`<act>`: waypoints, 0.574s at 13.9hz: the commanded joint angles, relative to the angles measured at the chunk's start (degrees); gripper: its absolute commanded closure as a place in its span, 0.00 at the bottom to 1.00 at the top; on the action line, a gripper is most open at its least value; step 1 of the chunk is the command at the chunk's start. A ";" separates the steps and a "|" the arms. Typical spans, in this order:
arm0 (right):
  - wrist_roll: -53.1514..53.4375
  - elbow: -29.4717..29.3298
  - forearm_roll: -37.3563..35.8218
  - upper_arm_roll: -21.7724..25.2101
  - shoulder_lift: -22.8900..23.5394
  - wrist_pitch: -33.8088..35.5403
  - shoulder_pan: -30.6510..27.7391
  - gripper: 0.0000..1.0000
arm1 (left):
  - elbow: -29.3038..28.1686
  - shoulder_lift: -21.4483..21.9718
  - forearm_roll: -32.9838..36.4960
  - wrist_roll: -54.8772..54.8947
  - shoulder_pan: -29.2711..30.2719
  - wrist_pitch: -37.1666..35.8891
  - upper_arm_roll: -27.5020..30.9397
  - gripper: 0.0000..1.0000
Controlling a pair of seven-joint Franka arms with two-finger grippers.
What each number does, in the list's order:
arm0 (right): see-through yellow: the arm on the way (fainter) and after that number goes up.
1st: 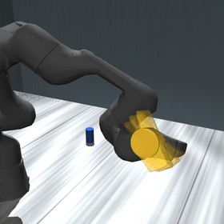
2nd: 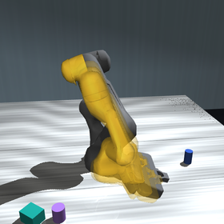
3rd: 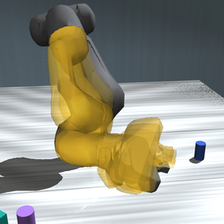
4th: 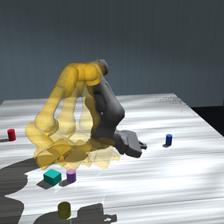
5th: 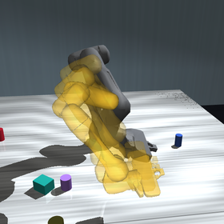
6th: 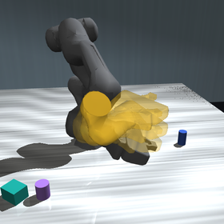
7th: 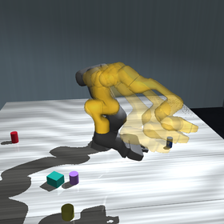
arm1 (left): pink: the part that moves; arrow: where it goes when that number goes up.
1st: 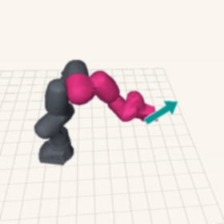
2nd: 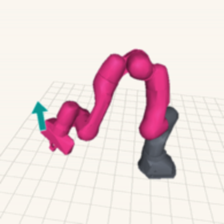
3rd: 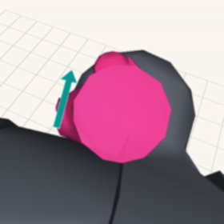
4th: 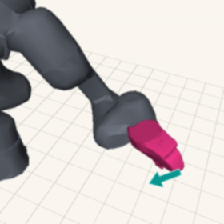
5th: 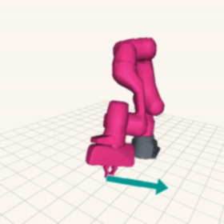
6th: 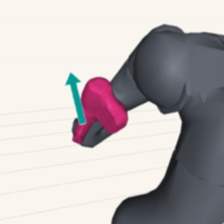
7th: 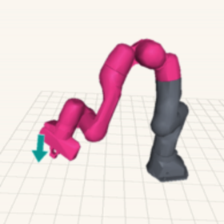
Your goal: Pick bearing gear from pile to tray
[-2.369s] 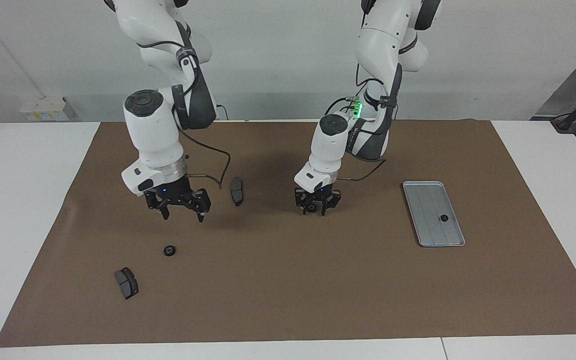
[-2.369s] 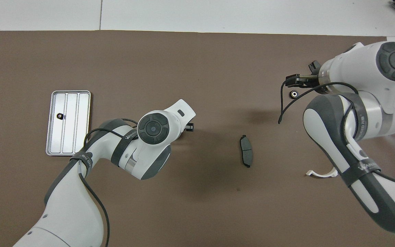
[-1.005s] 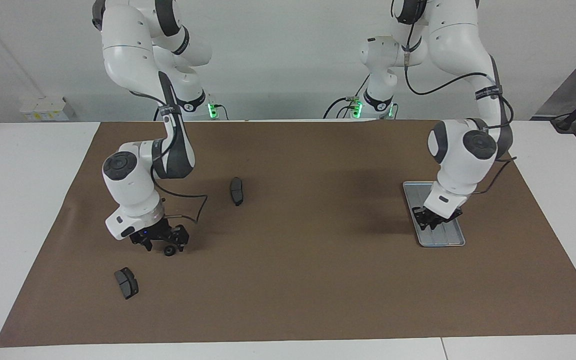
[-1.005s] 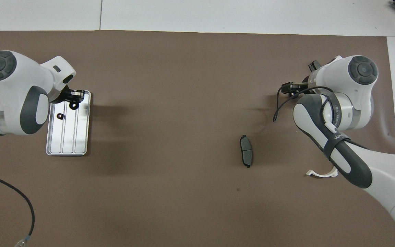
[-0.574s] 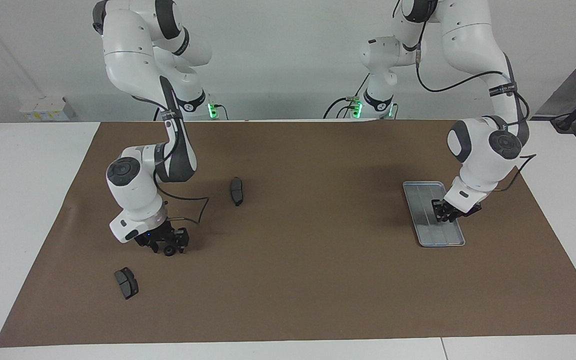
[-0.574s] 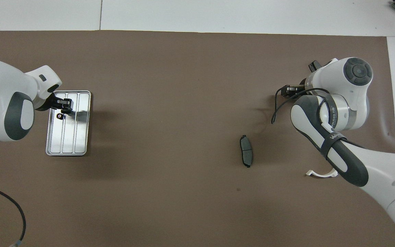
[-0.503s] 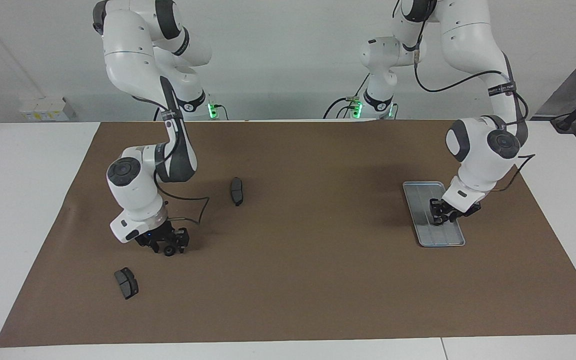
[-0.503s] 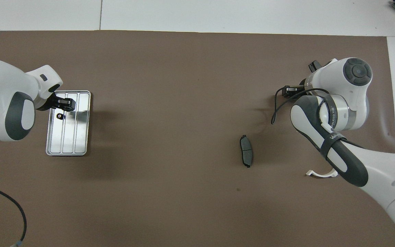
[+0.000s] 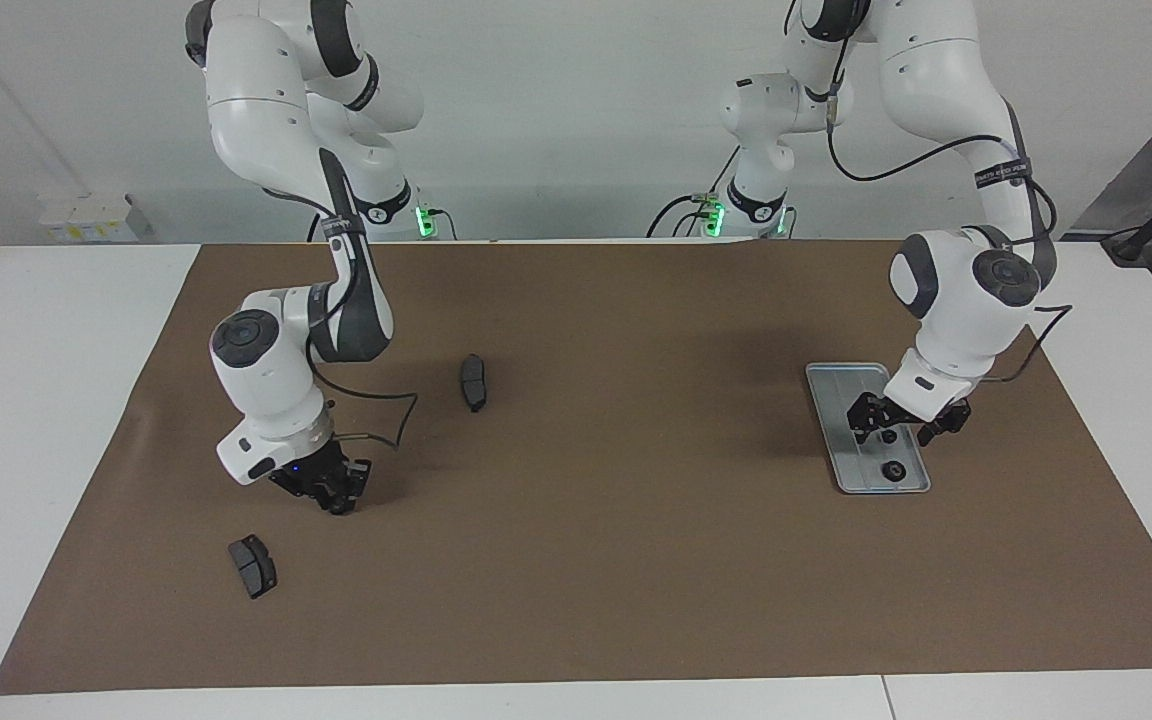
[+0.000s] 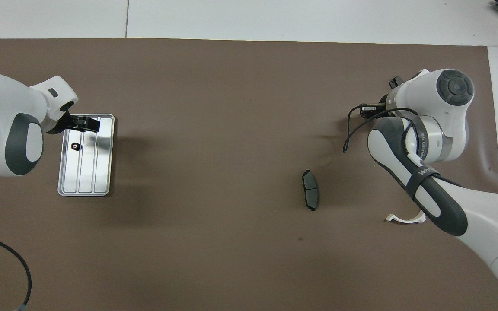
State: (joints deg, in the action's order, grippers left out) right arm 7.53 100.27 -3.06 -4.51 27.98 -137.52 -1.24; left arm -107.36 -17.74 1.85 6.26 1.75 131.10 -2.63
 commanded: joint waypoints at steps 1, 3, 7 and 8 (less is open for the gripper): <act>-0.24 -0.07 1.48 -0.67 -2.83 2.24 1.15 1.00 | -0.83 0.60 -4.12 -3.60 -3.48 3.09 0.43 0.00; 4.75 -0.60 1.48 -0.85 -4.42 4.53 3.95 1.00 | -0.83 0.60 -4.23 -9.57 -6.39 3.89 0.43 0.00; 19.07 -2.79 1.13 -0.85 -4.60 5.68 12.39 1.00 | -1.88 0.60 -4.31 -18.72 -12.28 7.22 0.43 0.00; 22.15 -2.97 0.70 -0.85 -4.60 5.77 14.49 1.00 | -2.32 0.69 -4.31 -20.22 -12.81 8.28 0.43 0.00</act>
State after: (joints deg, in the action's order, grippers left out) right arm 24.69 98.19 -2.80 -5.42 23.45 -132.88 10.57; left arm -107.84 -17.78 -1.59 -11.37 -9.69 136.51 -3.10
